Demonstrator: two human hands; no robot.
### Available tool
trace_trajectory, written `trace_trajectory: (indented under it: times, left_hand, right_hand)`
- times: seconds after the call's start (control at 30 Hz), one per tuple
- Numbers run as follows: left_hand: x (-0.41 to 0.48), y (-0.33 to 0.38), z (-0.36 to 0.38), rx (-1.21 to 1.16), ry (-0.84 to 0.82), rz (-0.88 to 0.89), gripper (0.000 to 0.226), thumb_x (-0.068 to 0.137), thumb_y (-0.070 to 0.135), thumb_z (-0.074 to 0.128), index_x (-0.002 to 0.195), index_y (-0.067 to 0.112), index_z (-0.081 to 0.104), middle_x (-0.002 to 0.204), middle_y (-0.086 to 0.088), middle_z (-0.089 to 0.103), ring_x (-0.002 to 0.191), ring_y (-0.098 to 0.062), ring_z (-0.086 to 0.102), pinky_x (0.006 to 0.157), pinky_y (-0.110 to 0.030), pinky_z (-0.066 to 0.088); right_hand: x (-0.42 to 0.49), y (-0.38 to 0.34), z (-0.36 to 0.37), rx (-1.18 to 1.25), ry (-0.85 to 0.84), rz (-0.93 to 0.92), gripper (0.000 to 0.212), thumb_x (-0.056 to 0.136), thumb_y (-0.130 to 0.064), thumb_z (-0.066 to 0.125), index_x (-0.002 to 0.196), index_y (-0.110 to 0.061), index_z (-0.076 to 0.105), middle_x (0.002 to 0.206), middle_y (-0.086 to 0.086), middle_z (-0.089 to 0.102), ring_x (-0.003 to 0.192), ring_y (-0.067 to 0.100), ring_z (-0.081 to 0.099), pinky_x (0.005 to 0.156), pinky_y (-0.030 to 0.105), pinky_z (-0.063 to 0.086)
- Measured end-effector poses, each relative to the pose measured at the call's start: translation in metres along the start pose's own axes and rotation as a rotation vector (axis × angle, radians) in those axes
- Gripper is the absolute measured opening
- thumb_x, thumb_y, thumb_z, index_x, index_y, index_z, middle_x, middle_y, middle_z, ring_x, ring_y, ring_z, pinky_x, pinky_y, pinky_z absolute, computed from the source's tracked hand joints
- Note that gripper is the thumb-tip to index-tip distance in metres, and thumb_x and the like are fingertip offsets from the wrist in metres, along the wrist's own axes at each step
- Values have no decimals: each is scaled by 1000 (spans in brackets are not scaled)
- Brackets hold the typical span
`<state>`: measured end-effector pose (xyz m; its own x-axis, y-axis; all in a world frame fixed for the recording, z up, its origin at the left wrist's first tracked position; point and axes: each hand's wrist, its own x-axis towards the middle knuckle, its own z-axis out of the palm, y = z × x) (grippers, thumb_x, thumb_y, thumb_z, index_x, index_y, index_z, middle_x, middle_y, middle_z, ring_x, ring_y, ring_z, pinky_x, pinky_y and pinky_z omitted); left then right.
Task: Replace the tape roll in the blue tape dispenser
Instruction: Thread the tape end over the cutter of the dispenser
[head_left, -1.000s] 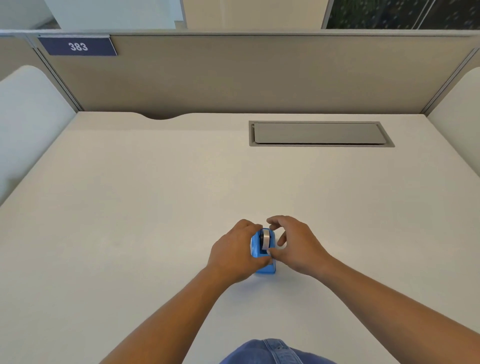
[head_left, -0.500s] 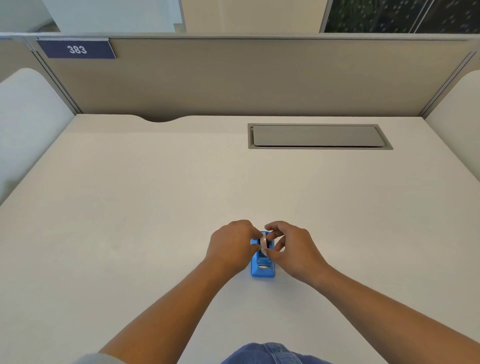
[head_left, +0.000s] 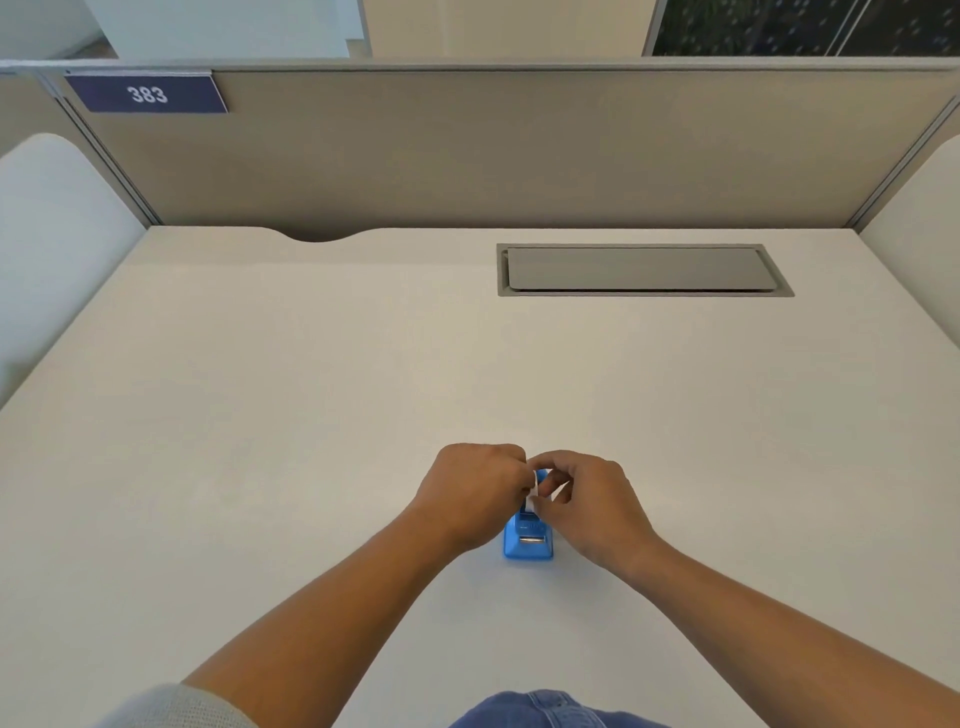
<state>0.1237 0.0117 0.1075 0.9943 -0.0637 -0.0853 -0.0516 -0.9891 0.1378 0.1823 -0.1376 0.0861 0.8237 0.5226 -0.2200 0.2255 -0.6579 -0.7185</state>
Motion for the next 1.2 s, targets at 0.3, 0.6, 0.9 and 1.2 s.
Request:
trace_trajectory:
  times: [0.3,0.6,0.9,1.2]
  left_hand:
    - [-11,8,4,-231,29,-172,21,93,33,50,99,32,71,99,8,68,83,-17,64,66,-30,50]
    - [-23,13,1,-340,27,-284,21,92,34,54,105,36,71,104,14,71,90,-12,62,73,-30,52]
    - [-26,-4,15,-288,-159,-165,117,62,54,83,152,34,12,158,13,26,141,-13,32,109,-33,35]
    - [-23,2,27,-241,-93,-158,98,73,36,76,151,27,18,155,9,34,130,-17,47,99,-33,42]
  right_hand:
    - [-5,-3,-3,-134,-14,-73,22,80,-23,69,99,-36,69,82,-17,69,61,4,58,66,26,52]
    - [-13,-6,-2,-331,20,-189,13,89,-29,60,94,-32,71,88,-9,66,69,10,55,65,29,49]
    - [-18,-6,-5,-324,23,-153,14,89,-31,59,95,-31,72,92,-13,71,76,10,62,68,29,51]
    - [-23,-5,-6,-350,42,-190,11,89,-29,60,88,-29,70,88,-9,69,70,10,57,63,28,48]
